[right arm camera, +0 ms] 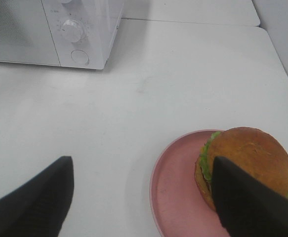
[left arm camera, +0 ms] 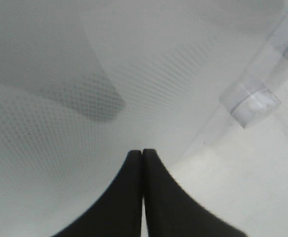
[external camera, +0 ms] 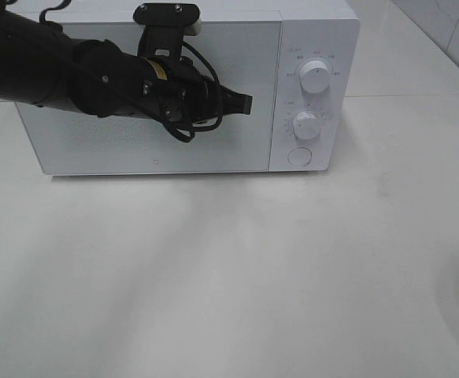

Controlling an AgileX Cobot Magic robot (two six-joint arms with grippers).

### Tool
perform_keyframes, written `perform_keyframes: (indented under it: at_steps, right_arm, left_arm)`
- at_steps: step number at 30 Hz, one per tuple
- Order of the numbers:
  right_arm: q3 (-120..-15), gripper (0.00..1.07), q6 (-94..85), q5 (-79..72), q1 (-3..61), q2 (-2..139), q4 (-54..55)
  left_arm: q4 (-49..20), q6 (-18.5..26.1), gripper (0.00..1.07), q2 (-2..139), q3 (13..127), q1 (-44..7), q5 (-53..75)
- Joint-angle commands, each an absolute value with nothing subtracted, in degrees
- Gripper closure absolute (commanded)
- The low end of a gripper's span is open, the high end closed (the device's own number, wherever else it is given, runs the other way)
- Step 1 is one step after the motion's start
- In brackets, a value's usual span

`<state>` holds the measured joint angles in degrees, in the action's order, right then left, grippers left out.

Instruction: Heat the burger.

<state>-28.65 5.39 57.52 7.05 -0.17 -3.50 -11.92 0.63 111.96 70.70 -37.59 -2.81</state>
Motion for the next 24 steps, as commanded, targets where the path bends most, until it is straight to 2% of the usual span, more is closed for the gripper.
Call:
perform_keyframes:
  at_steps: [1,5,7,8,9,10,11,12,13,14,15,16,24]
  right_arm:
    - [-28.5,0.32,4.8,57.1,6.6,-1.9,-3.3]
    - [-28.5,0.32,4.8,57.1,6.6,-1.9,-3.3]
    - [-28.5,0.32,4.8,57.1,6.6,-1.9,-3.3]
    - [-28.5,0.32,4.8,57.1,6.6,-1.9,-3.3]
    - [-28.5,0.32,4.8,57.1,6.6,-1.9,-3.3]
    - [-28.5,0.32,4.8,57.1,6.6,-1.9,-3.3]
    - [-28.5,0.32,4.8,57.1,6.6,-1.9,-3.3]
    - [-28.5,0.32,4.8,57.1,6.6,-1.9,-3.3]
    - [-28.5,0.32,4.8,57.1,6.6,-1.9,-3.3]
    - [-28.5,0.32,4.8,57.1,6.6,-1.9,-3.3]
    - [-28.5,0.32,4.8,57.1,6.6,-1.9,-3.3]
    - [-28.5,0.32,4.8,57.1,6.6,-1.9,-3.3]
    - [-28.5,0.32,4.8,57.1,6.6,-1.9,-3.3]
  left_arm:
    - [-12.4,0.8,1.07,110.0,71.1,-38.2,2.3]
    - [-12.4,0.8,1.06,107.3,71.1,-38.3,14.9]
    - [-12.4,0.8,1.03,106.9,71.1,-38.3,17.2]
    - [-12.0,0.8,0.90,105.7,71.1,-38.3,22.5]
    - [-12.0,0.8,0.90,105.7,71.1,-38.3,22.5]
    - [-11.2,0.8,0.69,104.6,71.1,-38.3,26.6]
    - [-11.1,0.8,0.54,104.2,71.1,-38.3,28.7]
    - [-11.1,0.8,0.54,104.2,71.1,-38.3,28.7]
    - [-11.1,0.7,0.27,103.2,71.1,-38.3,32.3]
    - [-11.1,0.7,0.14,102.8,71.2,-38.3,34.4]
    - [-11.1,0.7,0.14,102.8,71.2,-38.3,34.4]
    - [-11.1,0.7,0.05,101.9,71.3,-38.3,38.4]
    - [-9.9,0.7,0.07,97.7,71.3,-38.3,51.6]
